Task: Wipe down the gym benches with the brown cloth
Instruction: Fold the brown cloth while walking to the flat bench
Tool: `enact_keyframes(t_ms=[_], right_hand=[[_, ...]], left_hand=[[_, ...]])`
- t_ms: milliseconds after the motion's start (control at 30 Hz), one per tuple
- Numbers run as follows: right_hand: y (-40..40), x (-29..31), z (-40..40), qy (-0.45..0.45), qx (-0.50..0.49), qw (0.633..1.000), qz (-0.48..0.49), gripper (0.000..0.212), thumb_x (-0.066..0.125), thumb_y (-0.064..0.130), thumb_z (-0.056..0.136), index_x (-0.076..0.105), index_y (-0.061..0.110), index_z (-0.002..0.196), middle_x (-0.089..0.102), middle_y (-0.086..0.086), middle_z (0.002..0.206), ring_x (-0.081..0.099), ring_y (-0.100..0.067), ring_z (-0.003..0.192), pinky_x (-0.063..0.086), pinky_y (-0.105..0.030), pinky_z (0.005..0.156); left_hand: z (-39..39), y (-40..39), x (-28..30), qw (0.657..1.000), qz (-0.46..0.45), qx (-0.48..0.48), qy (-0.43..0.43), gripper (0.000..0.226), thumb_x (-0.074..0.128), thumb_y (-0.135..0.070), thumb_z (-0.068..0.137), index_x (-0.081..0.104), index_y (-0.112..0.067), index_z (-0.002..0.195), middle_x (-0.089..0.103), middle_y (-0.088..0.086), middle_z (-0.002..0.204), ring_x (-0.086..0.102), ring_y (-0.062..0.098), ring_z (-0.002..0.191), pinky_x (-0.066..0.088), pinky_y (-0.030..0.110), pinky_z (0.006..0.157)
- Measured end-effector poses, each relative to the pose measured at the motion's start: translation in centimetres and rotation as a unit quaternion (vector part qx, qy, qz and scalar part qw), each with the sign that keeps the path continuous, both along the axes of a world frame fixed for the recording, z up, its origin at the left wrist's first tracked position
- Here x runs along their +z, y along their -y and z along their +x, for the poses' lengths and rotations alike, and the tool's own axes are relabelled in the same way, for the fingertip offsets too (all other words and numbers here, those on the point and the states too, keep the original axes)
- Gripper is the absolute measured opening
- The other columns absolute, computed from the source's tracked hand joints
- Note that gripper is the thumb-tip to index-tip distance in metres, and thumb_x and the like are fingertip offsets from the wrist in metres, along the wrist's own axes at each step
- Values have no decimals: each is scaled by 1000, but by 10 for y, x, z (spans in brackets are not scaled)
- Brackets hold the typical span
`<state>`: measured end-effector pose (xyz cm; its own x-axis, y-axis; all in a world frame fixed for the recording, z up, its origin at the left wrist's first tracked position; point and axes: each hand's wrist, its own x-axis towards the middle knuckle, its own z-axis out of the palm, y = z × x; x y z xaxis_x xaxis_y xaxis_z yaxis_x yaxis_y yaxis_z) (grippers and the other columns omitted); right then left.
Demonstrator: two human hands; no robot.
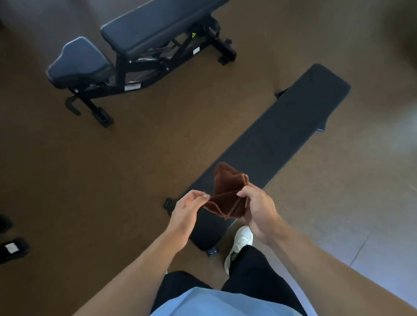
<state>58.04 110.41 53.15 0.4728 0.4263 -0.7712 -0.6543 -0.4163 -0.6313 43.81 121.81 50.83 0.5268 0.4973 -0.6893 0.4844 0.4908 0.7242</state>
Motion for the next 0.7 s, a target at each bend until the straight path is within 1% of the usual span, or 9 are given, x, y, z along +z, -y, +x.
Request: enact_keyframes(t_ms=[67,167,267,333,400,467,533,600,700], right_hand=[[1,-10,25,-45,-24,998,27,32,46,11,96,68,5,119,73,-26,116,68,-45,114,56,-63,99],[-4,-18,54,-89,-10,994,57,33,42,20,97,63,9,121,69,-23,116,66,-41,108,56,-51,82],[-8,-23,67,-101,49,991,79,39,66,36,94,65,12,125,70,-21,127,66,-40,118,57,-53,96],[-11,-28,69,-55,99,992,47,32,78,30,92,69,14,118,76,-16,119,69,-40,118,56,-57,101],[-12,-32,64,3,166,986,34,23,78,21,93,71,20,115,79,-8,109,73,-34,113,60,-55,97],[-8,-32,51,32,227,972,43,25,76,16,95,68,22,118,79,-4,110,75,-26,108,62,-49,92],[0,-32,32,34,280,958,50,26,72,14,98,67,24,120,78,-3,113,75,-21,107,62,-43,93],[10,-39,11,-11,329,941,74,27,66,10,101,68,25,124,77,-3,117,73,-21,113,59,-42,99],[24,-60,-16,-80,357,924,106,31,63,7,102,67,18,131,72,-14,125,69,-27,122,55,-41,106]], left_hand=[[21,12,6,997,72,-27,10,8,65,-24,95,65,-17,96,70,-2,95,63,14,102,39,30,95],[46,32,9,981,185,-59,13,5,73,-27,89,72,-22,89,70,-5,89,64,13,94,45,24,88],[51,52,1,972,206,-110,7,18,77,-43,82,78,-27,73,70,-8,80,65,13,83,48,26,81],[48,66,-3,979,145,-146,-7,27,74,-42,86,77,-23,67,65,-5,63,60,10,61,46,25,64],[39,71,-12,994,90,-44,-45,35,66,-28,95,74,-15,63,62,-3,57,56,9,56,44,23,61],[23,64,-35,978,4,191,-88,33,56,-22,100,72,-8,76,70,7,77,65,18,77,55,32,74],[4,54,-60,928,-98,349,-86,34,53,-37,102,71,-8,107,71,13,111,67,26,106,53,43,98],[-12,53,-82,916,-189,346,-70,55,47,-56,99,72,-10,117,71,17,120,67,30,112,48,48,105],[-25,67,-106,893,-332,302,15,84,23,-62,103,80,-3,84,75,22,89,75,33,81,59,43,76]])
